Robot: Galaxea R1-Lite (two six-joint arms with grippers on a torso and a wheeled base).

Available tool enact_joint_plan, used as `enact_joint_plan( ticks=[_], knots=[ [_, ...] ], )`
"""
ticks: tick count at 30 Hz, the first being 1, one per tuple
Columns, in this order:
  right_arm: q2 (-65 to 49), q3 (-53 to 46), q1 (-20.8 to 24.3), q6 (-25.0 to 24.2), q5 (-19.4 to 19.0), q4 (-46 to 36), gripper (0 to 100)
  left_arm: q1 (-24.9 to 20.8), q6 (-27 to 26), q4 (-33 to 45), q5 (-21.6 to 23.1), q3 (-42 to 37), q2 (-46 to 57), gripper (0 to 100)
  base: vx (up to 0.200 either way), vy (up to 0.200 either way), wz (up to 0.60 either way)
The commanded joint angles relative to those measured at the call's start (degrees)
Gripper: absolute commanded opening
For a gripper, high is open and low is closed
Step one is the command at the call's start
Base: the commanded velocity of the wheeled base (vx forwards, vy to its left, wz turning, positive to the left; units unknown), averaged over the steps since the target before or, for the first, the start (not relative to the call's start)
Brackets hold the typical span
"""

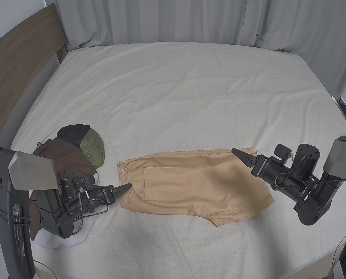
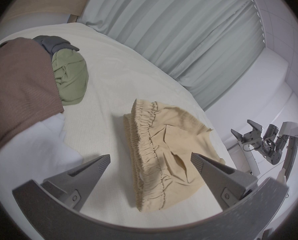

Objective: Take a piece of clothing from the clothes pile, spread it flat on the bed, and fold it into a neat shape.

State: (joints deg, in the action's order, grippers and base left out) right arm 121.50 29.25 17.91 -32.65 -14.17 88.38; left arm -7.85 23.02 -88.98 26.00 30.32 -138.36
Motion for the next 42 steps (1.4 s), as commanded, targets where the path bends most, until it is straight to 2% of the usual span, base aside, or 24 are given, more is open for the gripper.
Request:
enact_joint_plan(
  ticks=[1, 7, 19, 27, 37, 38, 42],
  knots=[
    [0.22, 0.11, -0.07, 0.04, 0.02, 0.04, 100, -1.2, 2.38, -0.05, -2.01, 2.47, -3.58, 100, 0.0, 0.0, 0.0],
    [0.22, 0.02, -0.07, 0.04, 0.02, 0.04, 100, -3.22, 8.01, -0.05, -5.44, 4.49, -4.9, 100, 0.0, 0.0, 0.0],
    [0.58, 0.02, 0.2, 0.04, 0.02, 0.04, 100, -5.07, 8.54, -0.05, -5.44, 4.84, -8.15, 100, 0.0, 0.0, 0.0],
    [0.58, 0.02, 0.64, 0.04, 0.1, 0.04, 100, -7.27, 14.25, -0.05, -7.37, 6.95, -7.97, 100, 0.0, 0.0, 0.0],
    [0.58, 0.02, 0.72, 0.04, 0.02, 0.04, 100, -7.35, 14.6, -0.14, -8.51, 7.83, -8.06, 100, 0.0, 0.0, 0.0],
    [0.58, 0.02, 0.72, 0.04, 0.02, 0.04, 100, -7.35, 14.51, -0.14, -8.6, 7.83, -8.06, 0, 0.0, 0.0, 0.0],
    [0.66, 0.02, 0.72, 0.04, 0.02, 0.04, 100, -7.35, 14.51, -0.14, -8.69, 7.83, -8.06, 0, 0.0, 0.0, 0.0]
  ],
)
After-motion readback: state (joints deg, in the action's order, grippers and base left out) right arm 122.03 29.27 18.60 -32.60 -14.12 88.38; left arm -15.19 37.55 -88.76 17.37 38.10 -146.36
